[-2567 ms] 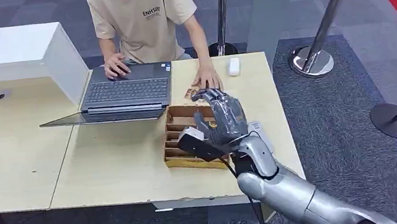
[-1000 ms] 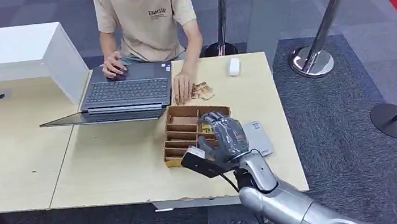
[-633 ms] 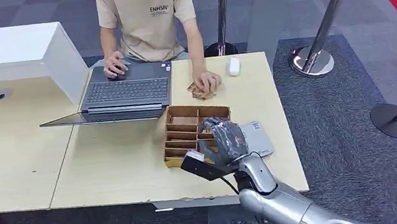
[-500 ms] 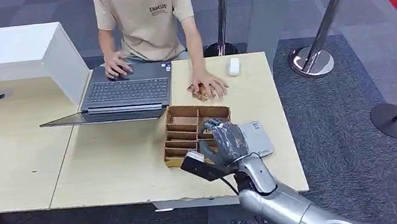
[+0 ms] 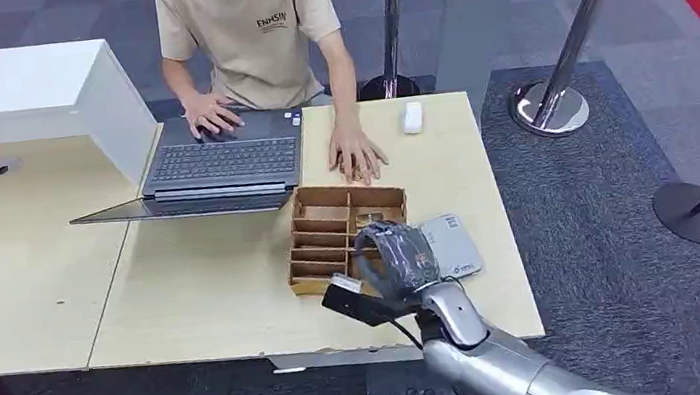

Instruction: Pass the card to the sensor for recognition and then transmit it.

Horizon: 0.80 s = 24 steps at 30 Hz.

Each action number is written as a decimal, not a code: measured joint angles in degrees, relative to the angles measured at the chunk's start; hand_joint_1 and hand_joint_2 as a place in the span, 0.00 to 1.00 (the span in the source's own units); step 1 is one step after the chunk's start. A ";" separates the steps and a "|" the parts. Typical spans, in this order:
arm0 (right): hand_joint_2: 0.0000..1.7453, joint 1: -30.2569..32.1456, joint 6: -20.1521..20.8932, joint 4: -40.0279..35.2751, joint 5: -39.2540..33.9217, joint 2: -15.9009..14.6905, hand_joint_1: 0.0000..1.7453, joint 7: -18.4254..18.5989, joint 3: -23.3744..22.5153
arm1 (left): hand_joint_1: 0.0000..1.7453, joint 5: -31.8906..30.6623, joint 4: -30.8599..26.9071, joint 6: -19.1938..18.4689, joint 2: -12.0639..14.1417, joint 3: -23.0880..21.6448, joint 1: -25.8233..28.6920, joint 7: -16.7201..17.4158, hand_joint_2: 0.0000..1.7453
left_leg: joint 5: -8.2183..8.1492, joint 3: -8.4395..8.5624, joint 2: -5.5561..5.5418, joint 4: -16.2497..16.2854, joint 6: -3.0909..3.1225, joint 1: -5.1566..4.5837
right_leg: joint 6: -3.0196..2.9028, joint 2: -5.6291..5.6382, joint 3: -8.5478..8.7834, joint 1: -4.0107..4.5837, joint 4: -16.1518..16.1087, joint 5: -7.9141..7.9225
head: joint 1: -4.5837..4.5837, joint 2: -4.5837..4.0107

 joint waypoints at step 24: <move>1.00 -0.23 -3.74 3.19 0.09 1.40 1.00 -0.37 0.13 | 0.00 -0.11 0.04 -0.13 0.00 -0.02 0.02 0.11 0.00 | 0.00 0.02 0.00 0.00 0.00 0.00 | 0.00 0.00 0.02 0.00 0.00 0.00 | 0.00 0.00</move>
